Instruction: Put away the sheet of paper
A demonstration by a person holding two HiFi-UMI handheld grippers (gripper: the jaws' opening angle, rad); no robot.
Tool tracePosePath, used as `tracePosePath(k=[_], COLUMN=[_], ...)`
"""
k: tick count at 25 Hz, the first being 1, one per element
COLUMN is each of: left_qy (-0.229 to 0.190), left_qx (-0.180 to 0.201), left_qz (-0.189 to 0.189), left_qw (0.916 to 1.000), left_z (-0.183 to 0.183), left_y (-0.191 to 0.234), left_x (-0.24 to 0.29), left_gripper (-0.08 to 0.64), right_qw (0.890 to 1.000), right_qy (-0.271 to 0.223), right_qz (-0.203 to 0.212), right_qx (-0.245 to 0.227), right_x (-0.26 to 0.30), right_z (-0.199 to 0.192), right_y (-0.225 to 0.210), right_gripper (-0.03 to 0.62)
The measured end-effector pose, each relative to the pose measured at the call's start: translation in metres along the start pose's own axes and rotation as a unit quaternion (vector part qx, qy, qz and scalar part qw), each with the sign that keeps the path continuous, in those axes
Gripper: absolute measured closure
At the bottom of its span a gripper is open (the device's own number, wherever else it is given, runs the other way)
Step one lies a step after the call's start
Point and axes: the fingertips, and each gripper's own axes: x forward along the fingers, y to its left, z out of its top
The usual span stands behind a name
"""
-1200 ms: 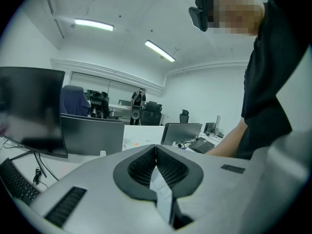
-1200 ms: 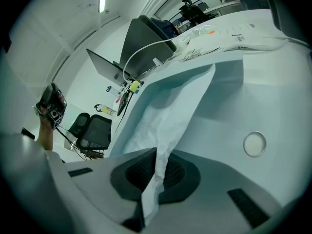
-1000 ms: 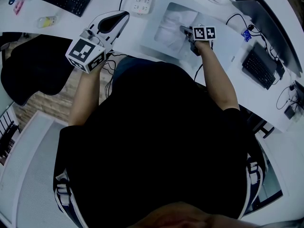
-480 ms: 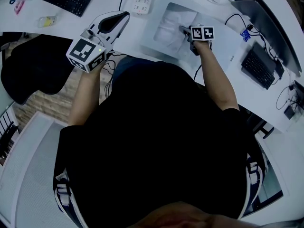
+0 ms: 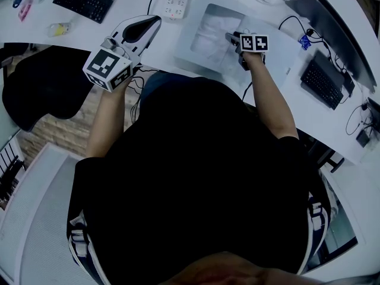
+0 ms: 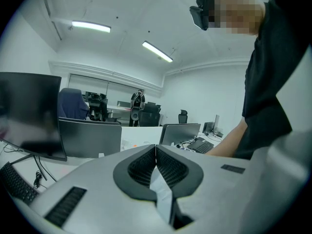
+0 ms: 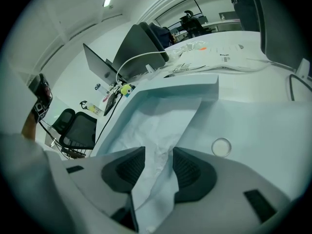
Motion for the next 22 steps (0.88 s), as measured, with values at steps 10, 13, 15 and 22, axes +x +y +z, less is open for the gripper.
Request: tracePosePath(k=[10, 13, 15, 22], left_qy=[0.001, 0.001, 0.001, -0.002], left_qx=[0.009, 0.014, 0.018, 0.025], left_qz=[-0.012, -0.016, -0.017, -0.021], left_qw=[0.9999, 0.9998, 0.9997, 0.9994], left_z=[0.006, 0.008, 0.01, 0.014], left_y=[-0.01, -0.013, -0.015, -0.021], left_x=[0.001, 0.0, -0.001, -0.003], left_gripper=[0.538, 0.538, 0.538, 0.538], right_qw=[0.999, 0.999, 0.999, 0.998], right_qy=[-0.031, -0.038, -0.042, -0.058], right_qz=[-0.018, -0.022, -0.021, -0.022], right_qx=[0.006, 0.007, 0.01, 0.015], right_x=[-0.022, -0.03, -0.033, -0.051], right_z=[0.0, -0.002, -0.004, -0.008], right_y=[-0.006, -0.007, -0.007, -0.004], right_gripper=[0.419, 0.419, 0.419, 0.419])
